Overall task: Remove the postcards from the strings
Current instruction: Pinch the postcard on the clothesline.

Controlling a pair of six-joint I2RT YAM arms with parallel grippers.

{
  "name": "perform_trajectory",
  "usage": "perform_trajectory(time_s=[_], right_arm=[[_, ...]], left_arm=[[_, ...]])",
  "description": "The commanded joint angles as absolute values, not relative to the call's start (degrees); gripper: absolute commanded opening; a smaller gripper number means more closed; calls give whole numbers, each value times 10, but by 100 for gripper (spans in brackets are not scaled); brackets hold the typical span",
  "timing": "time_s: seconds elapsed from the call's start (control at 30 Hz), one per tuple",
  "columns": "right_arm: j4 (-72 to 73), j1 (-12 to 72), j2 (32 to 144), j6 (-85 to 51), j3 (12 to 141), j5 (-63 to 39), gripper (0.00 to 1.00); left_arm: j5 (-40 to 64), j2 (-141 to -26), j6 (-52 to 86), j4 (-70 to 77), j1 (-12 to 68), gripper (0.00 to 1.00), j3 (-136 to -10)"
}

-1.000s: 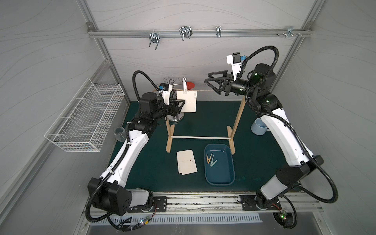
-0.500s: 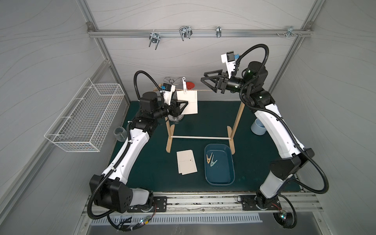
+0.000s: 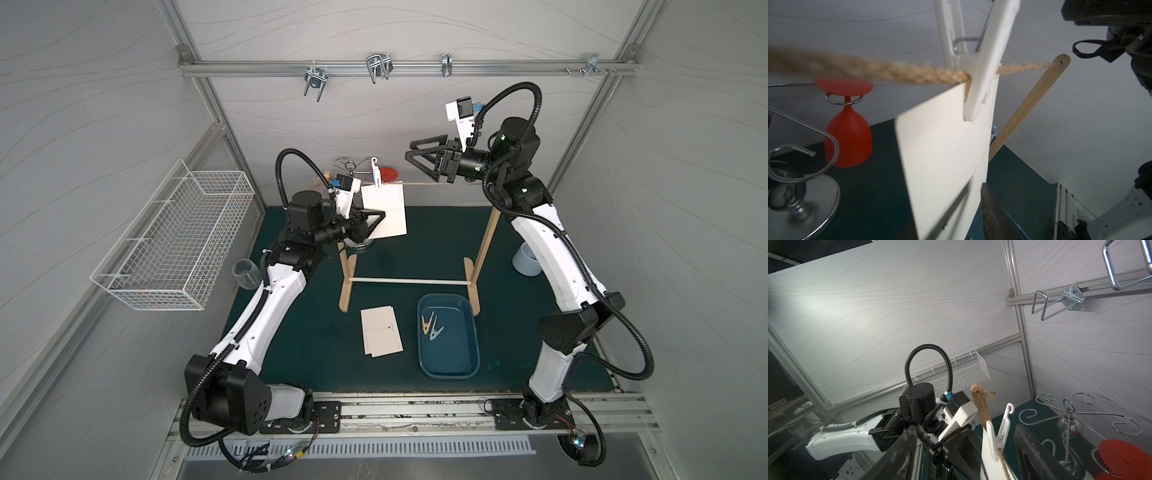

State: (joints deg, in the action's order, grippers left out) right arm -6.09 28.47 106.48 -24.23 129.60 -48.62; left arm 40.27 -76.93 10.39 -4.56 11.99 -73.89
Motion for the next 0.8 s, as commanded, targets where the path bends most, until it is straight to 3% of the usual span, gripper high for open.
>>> perform_trajectory(time_s=[0.0, 0.4, 0.77], right_arm=[[-74, 285, 1092, -250, 1329, -504, 75], [-144, 304, 1161, -217, 1436, -497, 76], [-171, 306, 1215, -212, 1501, -506, 78]], left_arm=[[419, -766, 103, -14, 115, 27, -742], [422, -767, 103, -5, 113, 0, -735], [466, -766, 106, 19, 113, 0, -729]])
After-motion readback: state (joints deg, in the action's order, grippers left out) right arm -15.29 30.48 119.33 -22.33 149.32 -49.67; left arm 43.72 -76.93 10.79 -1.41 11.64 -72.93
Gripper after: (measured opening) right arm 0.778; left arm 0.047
